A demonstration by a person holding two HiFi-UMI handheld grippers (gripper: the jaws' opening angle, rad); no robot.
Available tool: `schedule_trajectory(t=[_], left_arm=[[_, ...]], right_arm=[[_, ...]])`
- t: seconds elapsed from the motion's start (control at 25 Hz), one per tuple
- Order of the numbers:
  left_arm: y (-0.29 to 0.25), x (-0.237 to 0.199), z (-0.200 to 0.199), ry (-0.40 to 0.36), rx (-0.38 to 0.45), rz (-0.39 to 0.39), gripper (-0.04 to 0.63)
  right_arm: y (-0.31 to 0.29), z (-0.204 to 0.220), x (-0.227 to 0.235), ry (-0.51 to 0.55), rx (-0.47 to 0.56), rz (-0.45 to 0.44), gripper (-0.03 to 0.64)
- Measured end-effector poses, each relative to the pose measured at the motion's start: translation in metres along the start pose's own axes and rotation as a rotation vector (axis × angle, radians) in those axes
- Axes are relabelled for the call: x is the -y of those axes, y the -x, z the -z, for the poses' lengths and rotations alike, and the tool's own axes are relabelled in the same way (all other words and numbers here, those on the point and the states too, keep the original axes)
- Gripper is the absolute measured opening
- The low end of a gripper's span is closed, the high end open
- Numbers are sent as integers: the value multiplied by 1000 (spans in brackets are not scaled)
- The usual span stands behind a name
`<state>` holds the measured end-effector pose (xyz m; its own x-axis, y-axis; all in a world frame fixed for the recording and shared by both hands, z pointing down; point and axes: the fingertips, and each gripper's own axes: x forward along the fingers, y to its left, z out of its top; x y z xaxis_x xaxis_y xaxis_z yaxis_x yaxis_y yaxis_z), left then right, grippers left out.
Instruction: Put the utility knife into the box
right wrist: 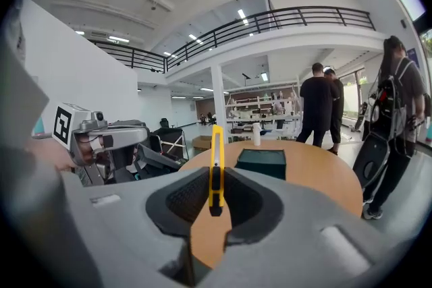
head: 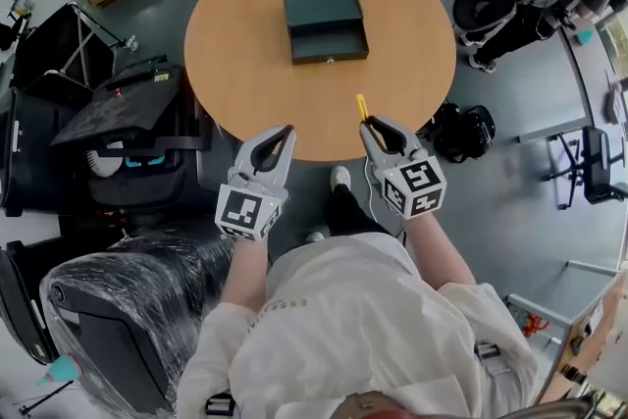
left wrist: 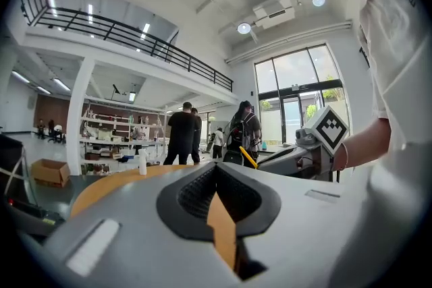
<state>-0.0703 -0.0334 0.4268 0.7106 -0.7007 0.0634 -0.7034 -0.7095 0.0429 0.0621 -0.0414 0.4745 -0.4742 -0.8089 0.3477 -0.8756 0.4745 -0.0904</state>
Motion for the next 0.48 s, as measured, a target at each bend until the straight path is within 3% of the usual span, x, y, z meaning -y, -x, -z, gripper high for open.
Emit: schedule_trajectory(t=[0.48], left_arm=[[-141, -71, -22, -3, 6, -90, 17]], right_arm=[[-102, -45, 113, 55, -32, -114, 57]])
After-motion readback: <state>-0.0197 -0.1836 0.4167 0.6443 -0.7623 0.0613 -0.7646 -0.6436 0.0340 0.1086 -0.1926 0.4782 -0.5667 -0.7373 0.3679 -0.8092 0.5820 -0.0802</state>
